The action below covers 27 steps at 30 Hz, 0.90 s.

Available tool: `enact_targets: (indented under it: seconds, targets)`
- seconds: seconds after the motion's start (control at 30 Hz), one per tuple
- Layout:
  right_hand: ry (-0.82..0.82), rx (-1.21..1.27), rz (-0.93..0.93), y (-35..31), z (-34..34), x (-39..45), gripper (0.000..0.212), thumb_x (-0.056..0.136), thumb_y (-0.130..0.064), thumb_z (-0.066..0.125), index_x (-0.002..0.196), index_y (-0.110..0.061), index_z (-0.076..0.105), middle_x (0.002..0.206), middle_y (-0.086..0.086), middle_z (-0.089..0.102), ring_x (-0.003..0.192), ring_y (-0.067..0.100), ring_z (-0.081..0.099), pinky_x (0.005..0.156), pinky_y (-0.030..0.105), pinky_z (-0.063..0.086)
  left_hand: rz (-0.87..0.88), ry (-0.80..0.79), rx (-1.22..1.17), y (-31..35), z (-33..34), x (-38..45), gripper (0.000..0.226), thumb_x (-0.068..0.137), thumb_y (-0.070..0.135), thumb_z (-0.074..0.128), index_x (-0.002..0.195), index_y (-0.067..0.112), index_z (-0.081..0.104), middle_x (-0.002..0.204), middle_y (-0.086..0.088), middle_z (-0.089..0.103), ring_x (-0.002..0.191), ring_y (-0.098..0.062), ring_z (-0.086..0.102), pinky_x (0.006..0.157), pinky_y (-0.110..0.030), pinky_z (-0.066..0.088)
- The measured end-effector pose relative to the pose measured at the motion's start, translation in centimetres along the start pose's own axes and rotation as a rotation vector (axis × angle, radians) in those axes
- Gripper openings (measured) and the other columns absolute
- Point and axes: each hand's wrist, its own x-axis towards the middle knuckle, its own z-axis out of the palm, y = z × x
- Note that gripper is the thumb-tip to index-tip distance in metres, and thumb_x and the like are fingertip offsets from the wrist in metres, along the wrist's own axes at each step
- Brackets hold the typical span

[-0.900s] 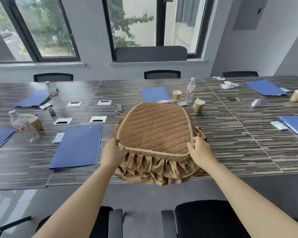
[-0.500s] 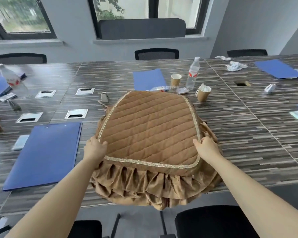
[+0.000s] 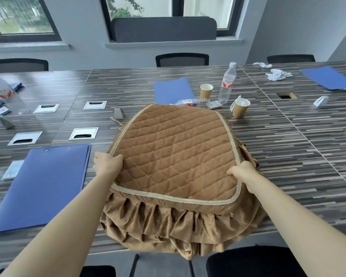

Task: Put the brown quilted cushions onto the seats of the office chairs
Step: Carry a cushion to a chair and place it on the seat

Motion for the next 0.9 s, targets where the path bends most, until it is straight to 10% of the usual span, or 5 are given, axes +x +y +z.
enact_targets:
  seconds: [0.57,0.73,0.9]
  targets:
    - [0.072,0.148,-0.110,-1.6,-1.3,-15.4,0.057,0.082,-0.001,0.057,0.134,0.003,0.034,0.138,0.020,0.044,0.120,0.036,0.049,0.098,0.041,0.042,0.054,0.161,-0.220,-3.6,-15.5,-10.6,0.057,0.084,0.027,0.072,0.128,0.001,0.046,0.128,-0.021,0.051,0.118,-0.040,0.052,0.100,-0.050,0.042]
    - [-0.012,0.121,-0.212,-1.4,0.7,-23.9,0.047,0.086,0.007,0.055,0.129,0.008,0.037,0.122,0.016,0.050,0.091,0.027,0.052,0.064,0.029,0.038,0.005,0.291,-0.353,-10.4,-24.1,-16.7,0.057,0.081,0.025,0.075,0.128,0.004,0.050,0.127,-0.018,0.053,0.119,-0.035,0.052,0.102,-0.045,0.042]
    - [-0.110,0.115,-0.357,-1.2,5.7,-33.0,0.040,0.082,0.006,0.058,0.115,-0.001,0.038,0.117,0.016,0.049,0.100,0.031,0.050,0.087,0.038,0.042,-0.058,0.434,-0.453,-20.0,-33.3,-23.3,0.050,0.082,0.028,0.074,0.123,0.010,0.051,0.119,-0.012,0.058,0.110,-0.030,0.057,0.095,-0.043,0.047]
